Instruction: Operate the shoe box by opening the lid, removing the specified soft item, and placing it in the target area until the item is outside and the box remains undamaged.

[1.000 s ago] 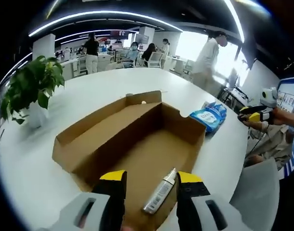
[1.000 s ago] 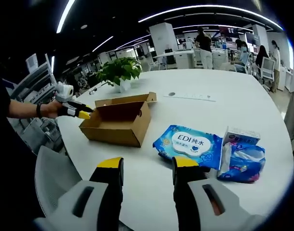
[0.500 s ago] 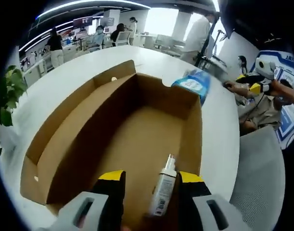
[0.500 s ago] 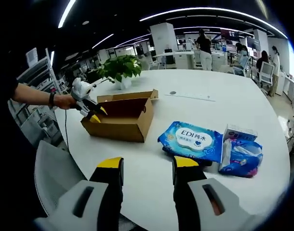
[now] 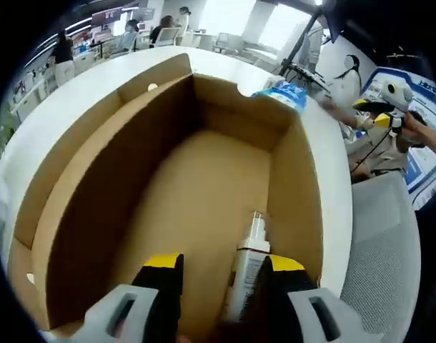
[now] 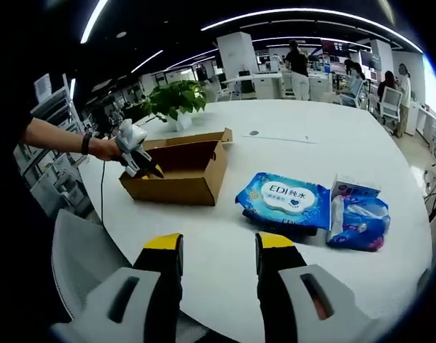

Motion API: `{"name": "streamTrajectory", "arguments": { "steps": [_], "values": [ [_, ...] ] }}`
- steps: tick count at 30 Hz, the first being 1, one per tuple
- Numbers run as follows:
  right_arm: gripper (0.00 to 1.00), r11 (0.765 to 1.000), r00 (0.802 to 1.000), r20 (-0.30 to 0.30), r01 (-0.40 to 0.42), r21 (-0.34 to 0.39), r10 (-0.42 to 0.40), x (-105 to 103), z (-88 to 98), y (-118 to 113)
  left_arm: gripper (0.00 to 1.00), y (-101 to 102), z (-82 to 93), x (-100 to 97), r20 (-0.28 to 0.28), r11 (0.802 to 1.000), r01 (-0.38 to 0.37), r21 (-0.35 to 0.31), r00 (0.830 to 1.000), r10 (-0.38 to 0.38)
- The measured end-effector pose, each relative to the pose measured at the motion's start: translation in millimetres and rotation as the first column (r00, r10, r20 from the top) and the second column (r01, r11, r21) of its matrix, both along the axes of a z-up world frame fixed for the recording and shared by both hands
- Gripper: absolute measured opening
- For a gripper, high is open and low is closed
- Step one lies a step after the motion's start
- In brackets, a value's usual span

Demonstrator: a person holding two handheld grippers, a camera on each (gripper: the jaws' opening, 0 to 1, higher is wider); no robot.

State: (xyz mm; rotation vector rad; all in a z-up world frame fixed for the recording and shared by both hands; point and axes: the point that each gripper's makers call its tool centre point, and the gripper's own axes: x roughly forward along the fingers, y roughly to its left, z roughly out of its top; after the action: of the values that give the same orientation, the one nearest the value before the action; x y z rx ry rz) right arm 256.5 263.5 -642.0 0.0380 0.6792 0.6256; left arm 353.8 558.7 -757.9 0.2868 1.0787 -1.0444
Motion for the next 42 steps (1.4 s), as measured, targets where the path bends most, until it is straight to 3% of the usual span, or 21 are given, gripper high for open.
{"name": "streamTrajectory", "arguments": {
  "steps": [7,16,19,27,29,32,37,39,42],
  "values": [
    [0.37,1.000,1.000,-0.009,-0.008,-0.011,0.008,-4.8,-4.5,4.0,0.51,0.3,-1.5,0.7,-0.008,1.000,0.013,-0.006,1.000,-0.013],
    [0.36,1.000,1.000,-0.012,0.003,0.001,-0.003,-3.5,-5.6,8.1,0.53,12.8,2.3,3.8,0.064,0.994,0.081,0.073,0.994,-0.086],
    [0.35,1.000,1.000,-0.014,0.000,-0.002,0.000,-4.7,-7.1,10.2,0.52,18.2,5.4,7.4,0.111,0.987,0.112,0.114,0.986,-0.124],
    [0.35,1.000,1.000,-0.016,-0.007,0.008,0.007,-7.7,-7.9,17.0,0.49,19.3,4.2,-2.9,0.127,0.975,0.178,0.132,0.973,-0.194],
    [0.35,1.000,1.000,-0.023,-0.014,0.005,0.014,-9.2,-10.1,19.5,0.49,17.5,-0.1,-9.7,0.130,0.958,0.237,0.160,0.957,-0.258],
    [0.35,1.000,1.000,-0.024,-0.019,0.002,0.019,-10.7,-10.3,21.9,0.44,17.0,-4.9,-9.6,0.151,0.942,0.267,0.202,0.942,-0.300],
    [0.34,1.000,0.999,-0.026,-0.018,0.004,0.018,-12.3,-9.5,25.1,0.31,8.7,-9.7,-8.1,0.144,0.953,0.248,0.174,0.951,-0.274],
    [0.35,0.999,0.999,-0.030,-0.037,-0.007,0.037,-16.2,-10.4,27.9,0.22,7.5,-15.7,-10.1,0.117,0.966,0.206,0.155,0.967,-0.225],
    [0.35,0.999,0.999,-0.030,-0.039,-0.011,0.038,-19.1,-9.5,27.9,0.20,2.1,-14.1,-12.3,0.079,0.983,0.155,0.096,0.984,-0.163]
  ]
}}
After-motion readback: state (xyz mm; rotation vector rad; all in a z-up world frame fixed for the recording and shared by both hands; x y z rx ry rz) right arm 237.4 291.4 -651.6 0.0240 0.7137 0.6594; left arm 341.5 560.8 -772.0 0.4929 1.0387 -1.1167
